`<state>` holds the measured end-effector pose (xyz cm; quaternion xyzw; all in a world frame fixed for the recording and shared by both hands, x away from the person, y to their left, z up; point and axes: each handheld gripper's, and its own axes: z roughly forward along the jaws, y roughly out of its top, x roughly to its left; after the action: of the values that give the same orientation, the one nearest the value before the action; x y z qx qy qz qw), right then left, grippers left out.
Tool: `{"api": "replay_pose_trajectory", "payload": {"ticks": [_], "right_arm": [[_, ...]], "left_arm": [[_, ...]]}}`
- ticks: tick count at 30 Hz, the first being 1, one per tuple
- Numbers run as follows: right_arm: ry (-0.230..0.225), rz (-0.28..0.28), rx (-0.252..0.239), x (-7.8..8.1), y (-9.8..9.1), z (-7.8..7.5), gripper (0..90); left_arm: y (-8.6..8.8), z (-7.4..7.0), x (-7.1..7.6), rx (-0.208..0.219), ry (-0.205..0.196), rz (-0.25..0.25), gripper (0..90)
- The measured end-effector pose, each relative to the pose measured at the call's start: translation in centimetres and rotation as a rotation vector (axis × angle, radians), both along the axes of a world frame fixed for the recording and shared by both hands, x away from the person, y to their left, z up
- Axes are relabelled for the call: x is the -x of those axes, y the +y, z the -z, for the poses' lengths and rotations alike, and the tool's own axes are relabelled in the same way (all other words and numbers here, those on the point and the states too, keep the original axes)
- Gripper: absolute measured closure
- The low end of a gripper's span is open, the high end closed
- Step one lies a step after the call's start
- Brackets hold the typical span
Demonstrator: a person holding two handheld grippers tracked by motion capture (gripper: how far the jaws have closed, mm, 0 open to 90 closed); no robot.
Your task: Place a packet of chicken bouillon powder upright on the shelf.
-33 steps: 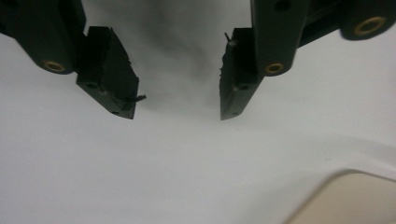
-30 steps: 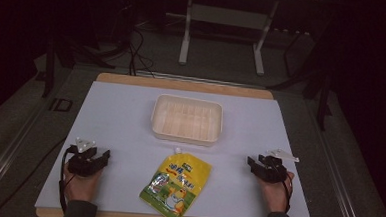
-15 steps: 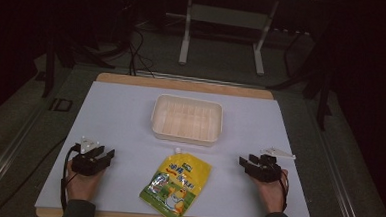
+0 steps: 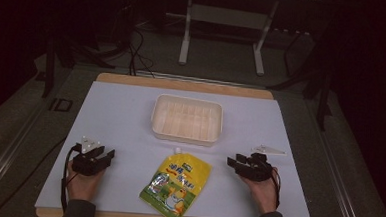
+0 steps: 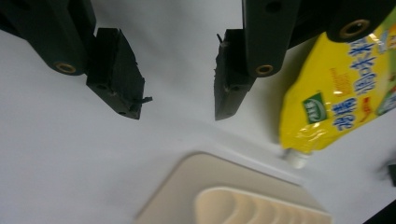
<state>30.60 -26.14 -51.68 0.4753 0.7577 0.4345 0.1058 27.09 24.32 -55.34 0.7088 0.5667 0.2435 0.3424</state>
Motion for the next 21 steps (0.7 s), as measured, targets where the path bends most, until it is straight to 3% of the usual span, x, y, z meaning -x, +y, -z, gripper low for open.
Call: {"api": "replay_pose_trajectory", "payload": {"ticks": [3,10,21], "right_arm": [[0.017,-0.046,-0.031,0.1,1.2,0.1,52.5],[0.027,-0.115,-0.037,0.4,3.4,0.2,51.1],[0.067,-0.176,-0.061,0.4,5.1,0.8,44.0]], "left_arm": [[-0.1,0.0,0.0,-0.010,-0.002,0.002,55.3],[-0.2,0.0,0.0,-0.025,0.000,0.007,55.3],[-0.4,0.0,0.0,-0.037,0.000,0.006,54.1]]}}
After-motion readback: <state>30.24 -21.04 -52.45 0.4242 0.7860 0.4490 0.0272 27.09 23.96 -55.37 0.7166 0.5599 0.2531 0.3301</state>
